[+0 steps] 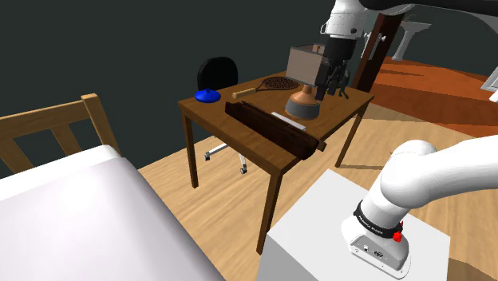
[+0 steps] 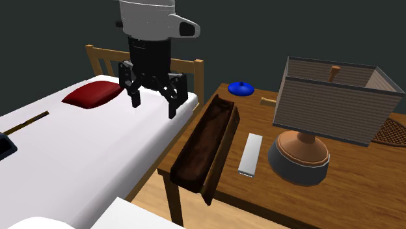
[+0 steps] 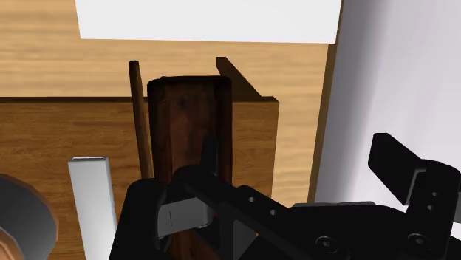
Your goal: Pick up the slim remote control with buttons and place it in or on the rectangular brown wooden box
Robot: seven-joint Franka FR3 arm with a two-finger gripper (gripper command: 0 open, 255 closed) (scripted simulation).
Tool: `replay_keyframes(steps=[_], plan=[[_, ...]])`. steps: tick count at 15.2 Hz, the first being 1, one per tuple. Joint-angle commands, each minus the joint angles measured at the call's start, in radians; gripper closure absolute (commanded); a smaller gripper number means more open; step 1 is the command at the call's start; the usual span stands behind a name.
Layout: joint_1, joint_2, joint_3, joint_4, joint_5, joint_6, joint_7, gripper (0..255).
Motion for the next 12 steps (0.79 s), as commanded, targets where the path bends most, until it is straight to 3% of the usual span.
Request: replay_keyframes(steps=[1,12], plan=[[0.0,0.0,0.0,0.0,0.0,0.0,0.0,0],[-0.046,0.246,-0.1,-0.064,-0.09,0.321,-0.121,0]])
